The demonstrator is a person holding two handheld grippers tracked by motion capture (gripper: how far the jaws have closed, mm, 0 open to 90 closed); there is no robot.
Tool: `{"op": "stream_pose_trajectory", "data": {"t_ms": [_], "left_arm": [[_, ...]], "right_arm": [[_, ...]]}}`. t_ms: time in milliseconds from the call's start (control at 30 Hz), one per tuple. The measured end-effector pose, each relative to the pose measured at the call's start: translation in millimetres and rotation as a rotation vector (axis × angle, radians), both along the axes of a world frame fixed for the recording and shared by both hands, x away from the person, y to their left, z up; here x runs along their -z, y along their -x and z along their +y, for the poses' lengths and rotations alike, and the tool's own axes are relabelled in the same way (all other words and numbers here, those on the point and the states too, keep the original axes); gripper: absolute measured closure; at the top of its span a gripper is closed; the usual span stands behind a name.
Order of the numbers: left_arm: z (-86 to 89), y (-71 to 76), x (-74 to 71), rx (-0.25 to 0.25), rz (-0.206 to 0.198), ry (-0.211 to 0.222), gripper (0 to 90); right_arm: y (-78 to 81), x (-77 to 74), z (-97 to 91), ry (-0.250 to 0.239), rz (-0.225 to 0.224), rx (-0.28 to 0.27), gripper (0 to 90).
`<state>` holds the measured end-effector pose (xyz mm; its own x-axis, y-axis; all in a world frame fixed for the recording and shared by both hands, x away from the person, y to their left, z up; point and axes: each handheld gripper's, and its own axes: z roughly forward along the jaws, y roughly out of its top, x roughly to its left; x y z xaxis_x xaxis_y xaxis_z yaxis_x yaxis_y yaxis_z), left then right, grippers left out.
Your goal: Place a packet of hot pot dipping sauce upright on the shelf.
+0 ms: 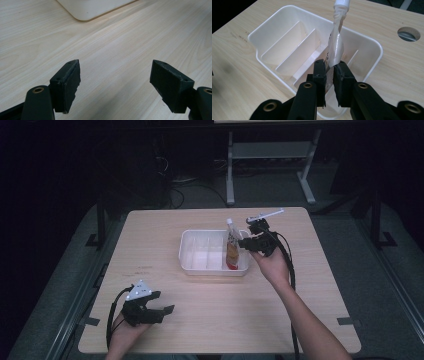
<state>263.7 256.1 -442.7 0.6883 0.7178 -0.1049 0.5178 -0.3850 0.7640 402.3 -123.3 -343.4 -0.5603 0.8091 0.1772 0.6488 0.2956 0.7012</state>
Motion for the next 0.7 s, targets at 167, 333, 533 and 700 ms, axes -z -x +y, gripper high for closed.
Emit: {"op": "stream_pose_trajectory", "data": {"t_ms": [167,333,533,700], "left_arm": [[0.3,-0.2,0.0,-0.001,0.000,-0.001,24.1],[0.6,0.0,-0.1,-0.003,-0.001,-0.002,24.0],[0.5,0.1,-0.2,-0.002,-0.003,-0.002,24.0],[1.2,0.1,-0.3,-0.003,-0.003,-0.004,24.0]], "right_arm": [[2.2,0.4,-3.9,-0.009,0.014,-0.010,77.1],[5.5,1.5,-7.4,-0.027,0.018,-0.022,75.1],[9.6,-0.2,-13.1,-0.050,0.016,-0.036,72.2],[11.1,0.5,-16.5,-0.060,0.028,-0.044,70.8]]}}
